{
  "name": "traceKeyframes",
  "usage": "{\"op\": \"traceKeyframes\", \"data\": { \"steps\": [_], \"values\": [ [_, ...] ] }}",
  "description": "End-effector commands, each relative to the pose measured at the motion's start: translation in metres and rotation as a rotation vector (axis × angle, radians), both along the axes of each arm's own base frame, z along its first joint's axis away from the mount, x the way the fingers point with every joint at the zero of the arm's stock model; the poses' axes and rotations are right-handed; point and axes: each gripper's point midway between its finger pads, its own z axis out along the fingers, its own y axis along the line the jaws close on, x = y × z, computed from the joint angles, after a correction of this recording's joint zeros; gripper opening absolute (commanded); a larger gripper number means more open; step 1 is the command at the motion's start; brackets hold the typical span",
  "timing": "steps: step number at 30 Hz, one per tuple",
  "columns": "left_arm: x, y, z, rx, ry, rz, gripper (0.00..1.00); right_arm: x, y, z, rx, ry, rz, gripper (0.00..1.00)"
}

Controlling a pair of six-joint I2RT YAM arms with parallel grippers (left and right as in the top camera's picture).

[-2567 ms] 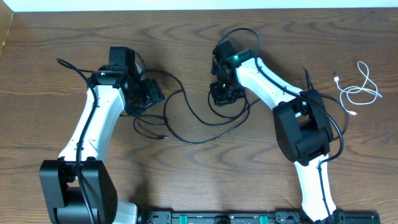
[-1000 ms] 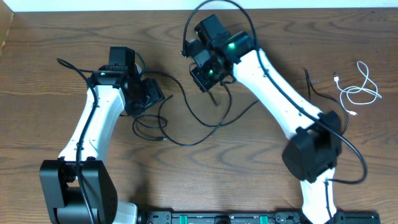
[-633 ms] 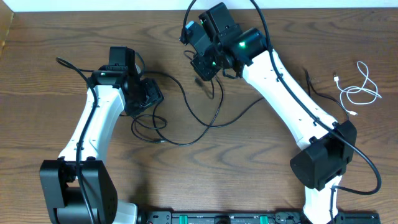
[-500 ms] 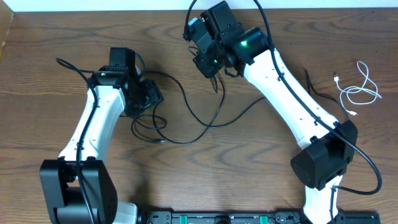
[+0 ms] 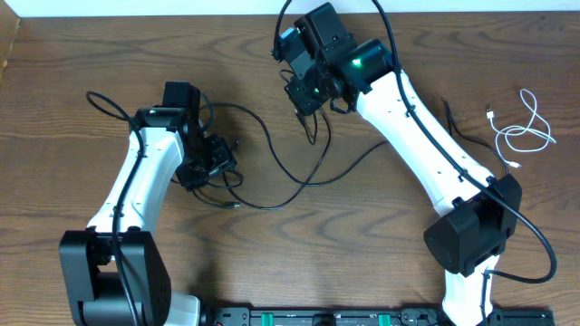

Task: Untangle cables
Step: 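Lift the black cable loop up toward the top with the right gripper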

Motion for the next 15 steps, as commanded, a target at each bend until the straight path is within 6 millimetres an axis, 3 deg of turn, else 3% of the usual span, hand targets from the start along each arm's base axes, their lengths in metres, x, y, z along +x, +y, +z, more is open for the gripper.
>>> {"op": "traceKeyframes", "data": {
  "steps": [1,9,15],
  "values": [
    [-0.009,0.002,-0.003,0.014,0.046,0.029,0.66,-0.010,0.004,0.001,0.023,0.029,0.019,0.01],
    [-0.019,0.004,-0.023,0.020,0.084,0.129,0.66,-0.014,0.001,-0.011,0.004,0.055,0.021,0.01],
    [-0.011,0.003,-0.045,0.009,0.034,0.211,0.64,-0.016,0.002,-0.011,0.007,0.056,0.041,0.01]
  ]
}}
